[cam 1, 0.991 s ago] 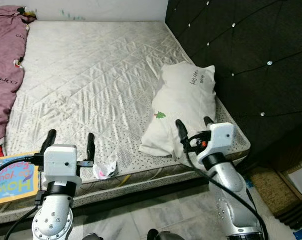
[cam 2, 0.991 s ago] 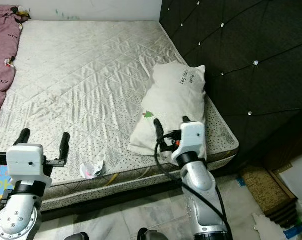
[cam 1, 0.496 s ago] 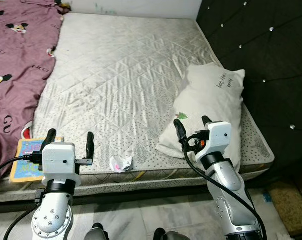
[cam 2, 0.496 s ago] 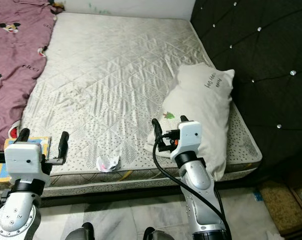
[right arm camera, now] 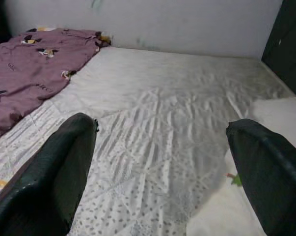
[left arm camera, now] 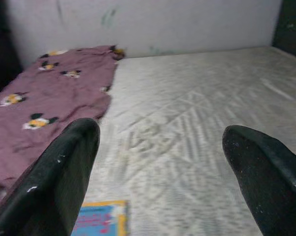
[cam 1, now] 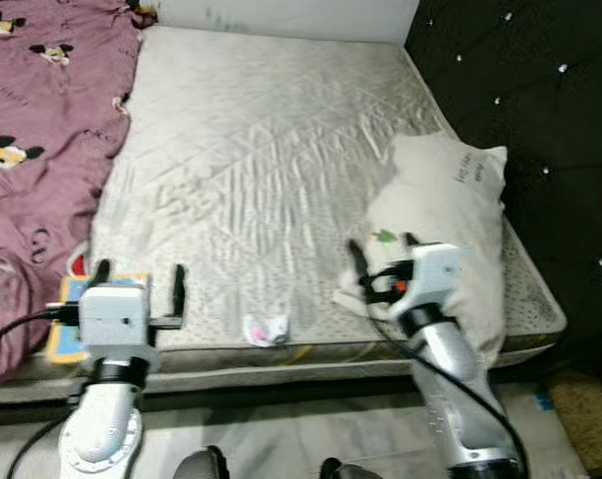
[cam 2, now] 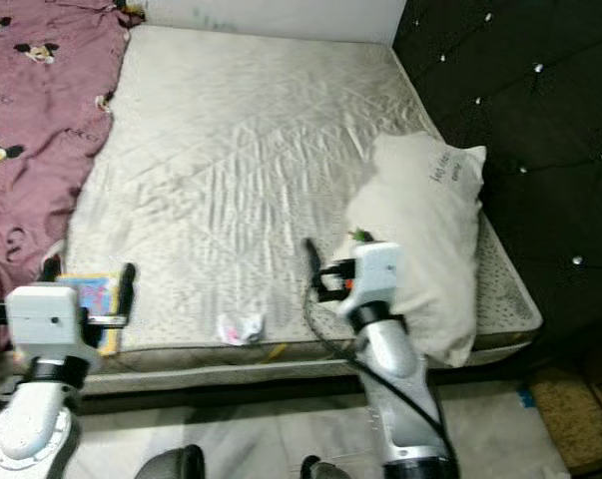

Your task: Clean up the room

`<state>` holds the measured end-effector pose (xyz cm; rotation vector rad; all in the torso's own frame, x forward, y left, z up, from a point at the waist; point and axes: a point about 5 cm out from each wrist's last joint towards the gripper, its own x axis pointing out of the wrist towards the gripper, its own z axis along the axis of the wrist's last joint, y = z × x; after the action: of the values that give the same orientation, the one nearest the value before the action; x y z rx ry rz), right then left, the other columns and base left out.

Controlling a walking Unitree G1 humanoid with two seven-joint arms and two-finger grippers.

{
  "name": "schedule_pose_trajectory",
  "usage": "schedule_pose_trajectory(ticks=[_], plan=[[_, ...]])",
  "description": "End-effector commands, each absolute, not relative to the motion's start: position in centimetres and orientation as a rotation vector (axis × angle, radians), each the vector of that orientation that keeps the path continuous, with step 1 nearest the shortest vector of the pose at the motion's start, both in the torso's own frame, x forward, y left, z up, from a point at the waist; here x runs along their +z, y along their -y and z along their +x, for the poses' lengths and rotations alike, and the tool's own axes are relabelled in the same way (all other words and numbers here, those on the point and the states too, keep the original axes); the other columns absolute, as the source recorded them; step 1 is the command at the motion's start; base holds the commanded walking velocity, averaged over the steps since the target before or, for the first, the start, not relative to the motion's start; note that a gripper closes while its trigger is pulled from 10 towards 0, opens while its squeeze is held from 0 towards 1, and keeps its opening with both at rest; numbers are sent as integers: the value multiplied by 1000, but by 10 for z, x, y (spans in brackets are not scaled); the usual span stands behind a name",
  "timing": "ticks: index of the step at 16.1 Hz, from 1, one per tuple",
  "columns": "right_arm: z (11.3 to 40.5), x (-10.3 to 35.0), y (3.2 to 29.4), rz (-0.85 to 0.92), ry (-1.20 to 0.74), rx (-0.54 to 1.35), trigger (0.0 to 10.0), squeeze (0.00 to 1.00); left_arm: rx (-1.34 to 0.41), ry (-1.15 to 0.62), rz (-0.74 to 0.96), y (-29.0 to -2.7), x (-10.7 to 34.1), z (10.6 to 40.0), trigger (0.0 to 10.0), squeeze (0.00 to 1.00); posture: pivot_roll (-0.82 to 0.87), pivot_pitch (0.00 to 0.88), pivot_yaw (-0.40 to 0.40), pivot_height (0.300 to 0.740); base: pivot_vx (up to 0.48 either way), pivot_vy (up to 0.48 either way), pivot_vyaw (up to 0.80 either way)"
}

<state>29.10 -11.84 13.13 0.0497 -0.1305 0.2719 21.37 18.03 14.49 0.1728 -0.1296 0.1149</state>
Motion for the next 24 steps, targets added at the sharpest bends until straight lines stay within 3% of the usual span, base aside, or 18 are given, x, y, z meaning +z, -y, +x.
schedule_pose_trajectory(ticks=[1, 6, 10, 13, 15, 24], plan=[[291, 120, 128, 2, 69, 238, 10000, 0, 110, 105, 143, -177, 141, 214, 10000, 0, 50, 197, -125, 740, 0, 480, 0], [297, 119, 129, -28, 37, 196, 10000, 0, 128, 126, 115, -178, 147, 218, 10000, 0, 49, 183, -124, 740, 0, 445, 0], [298, 125, 118, -24, 96, 310, 10000, 0, 98, 155, 114, -170, 152, 219, 10000, 0, 53, 174, -124, 740, 0, 0, 0], [300, 127, 122, -124, 104, 287, 10000, 0, 71, 163, 110, -167, 153, 219, 10000, 0, 53, 174, -124, 740, 0, 0, 0], [301, 124, 125, -39, 72, 288, 10000, 0, 65, 161, 102, -167, 153, 219, 10000, 0, 55, 171, -123, 740, 0, 0, 0], [300, 124, 120, -10, 75, 334, 10000, 0, 52, 167, 93, -166, 153, 219, 10000, 0, 60, 164, -124, 740, 311, 0, -131]])
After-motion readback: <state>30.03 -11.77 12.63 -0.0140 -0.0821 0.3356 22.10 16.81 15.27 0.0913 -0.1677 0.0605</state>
